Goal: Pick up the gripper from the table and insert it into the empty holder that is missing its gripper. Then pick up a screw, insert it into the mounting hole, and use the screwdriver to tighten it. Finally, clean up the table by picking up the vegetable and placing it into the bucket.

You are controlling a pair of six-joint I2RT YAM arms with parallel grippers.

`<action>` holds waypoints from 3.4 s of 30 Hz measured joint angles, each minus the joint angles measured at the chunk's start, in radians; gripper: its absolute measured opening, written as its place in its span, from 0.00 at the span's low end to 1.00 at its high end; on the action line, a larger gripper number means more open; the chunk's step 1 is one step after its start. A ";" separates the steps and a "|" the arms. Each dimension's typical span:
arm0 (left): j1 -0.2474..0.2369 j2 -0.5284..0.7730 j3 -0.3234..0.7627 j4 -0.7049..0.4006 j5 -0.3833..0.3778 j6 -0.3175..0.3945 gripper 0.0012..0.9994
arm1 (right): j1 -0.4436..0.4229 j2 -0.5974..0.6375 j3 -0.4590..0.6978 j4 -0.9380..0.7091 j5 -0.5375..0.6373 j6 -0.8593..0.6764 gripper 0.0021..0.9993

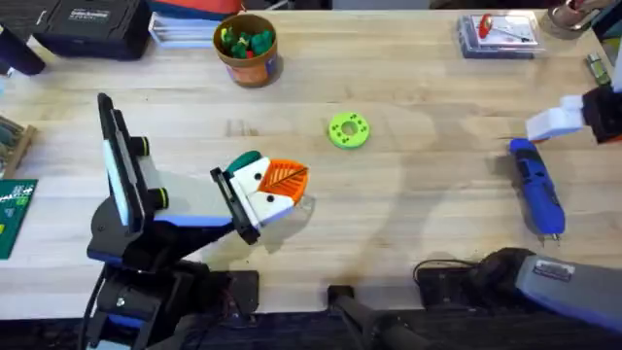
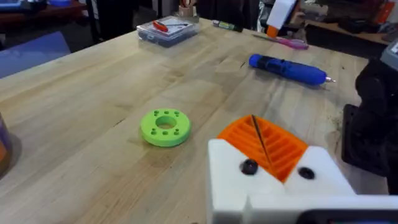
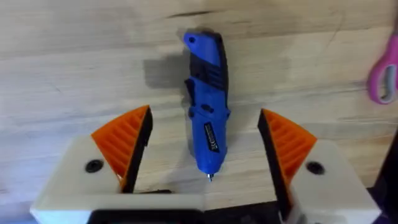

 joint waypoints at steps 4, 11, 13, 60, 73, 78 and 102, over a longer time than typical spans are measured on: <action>0.000 0.000 0.000 0.000 0.000 0.000 0.01 | -0.032 0.118 0.000 0.004 -0.008 -0.021 0.99; 0.000 0.000 0.000 0.000 0.000 0.000 0.01 | -0.061 0.287 0.000 0.032 -0.013 -0.065 0.99; 0.000 0.000 0.000 0.000 0.000 0.000 0.01 | -0.064 0.318 0.000 0.037 -0.013 -0.068 0.99; 0.000 0.000 0.000 0.000 0.000 0.000 0.01 | -0.069 0.349 -0.079 0.161 -0.024 -0.058 0.39; 0.000 0.000 0.000 0.000 0.000 0.000 0.01 | -0.069 0.349 -0.081 0.157 -0.024 -0.081 0.78; 0.000 0.000 0.000 0.000 0.000 0.000 0.01 | -0.070 0.337 -0.124 0.185 -0.013 -0.103 0.68; 0.000 0.000 0.000 0.000 0.000 0.000 0.01 | -0.069 0.325 -0.143 0.233 0.000 -0.118 0.26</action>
